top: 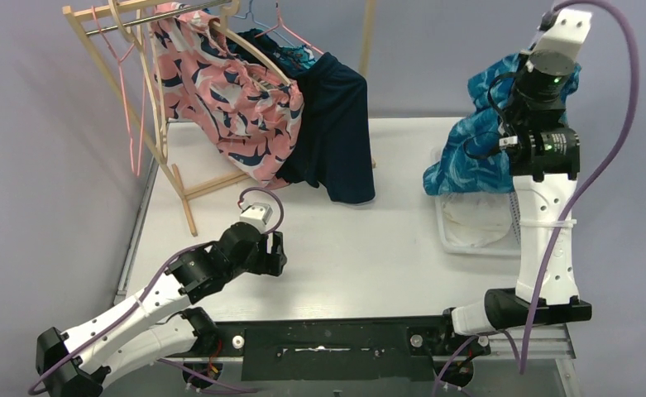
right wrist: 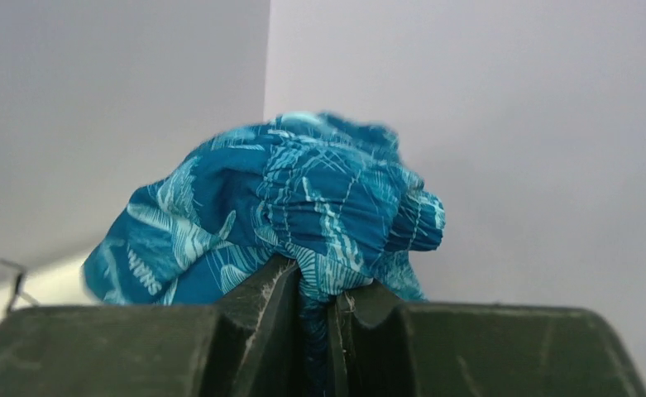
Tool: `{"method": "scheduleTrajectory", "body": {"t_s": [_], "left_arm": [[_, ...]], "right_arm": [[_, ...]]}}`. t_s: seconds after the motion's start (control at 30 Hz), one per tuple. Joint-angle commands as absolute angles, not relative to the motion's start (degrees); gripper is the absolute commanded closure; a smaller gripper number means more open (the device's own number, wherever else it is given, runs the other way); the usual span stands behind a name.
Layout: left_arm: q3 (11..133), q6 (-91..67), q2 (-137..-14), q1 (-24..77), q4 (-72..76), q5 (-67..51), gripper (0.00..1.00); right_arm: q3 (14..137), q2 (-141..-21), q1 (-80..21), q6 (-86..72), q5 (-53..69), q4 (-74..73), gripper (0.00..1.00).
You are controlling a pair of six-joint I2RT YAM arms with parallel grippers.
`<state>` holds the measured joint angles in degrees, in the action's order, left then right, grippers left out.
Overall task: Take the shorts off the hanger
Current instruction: Place the shorts in the basket.
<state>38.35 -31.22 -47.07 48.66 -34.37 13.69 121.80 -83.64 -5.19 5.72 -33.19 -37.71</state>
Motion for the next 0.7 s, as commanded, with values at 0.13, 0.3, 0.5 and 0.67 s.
{"method": "scheduleTrajectory", "body": {"t_s": [0.13, 0.3, 0.5, 0.67], "left_arm": [[36.4, -29.8, -46.0, 48.9, -29.3, 13.4, 0.27], [36.8, -29.4, -48.8, 48.8, -29.0, 12.4, 0.27], [37.2, -29.1, -50.0, 48.9, -29.0, 12.7, 0.27], [36.9, -29.3, -47.5, 48.8, -29.2, 13.3, 0.27]], "right_arm": [[86.8, -77.4, 6.1, -6.8, -18.2, -35.1, 1.0], [73.9, -82.0, 8.7, -12.1, -8.7, -32.6, 1.0], [71.6, -89.4, 11.4, -14.5, -7.1, -36.0, 0.85], [74.3, -88.6, 12.4, -14.5, -8.5, -39.9, 0.49]]}}
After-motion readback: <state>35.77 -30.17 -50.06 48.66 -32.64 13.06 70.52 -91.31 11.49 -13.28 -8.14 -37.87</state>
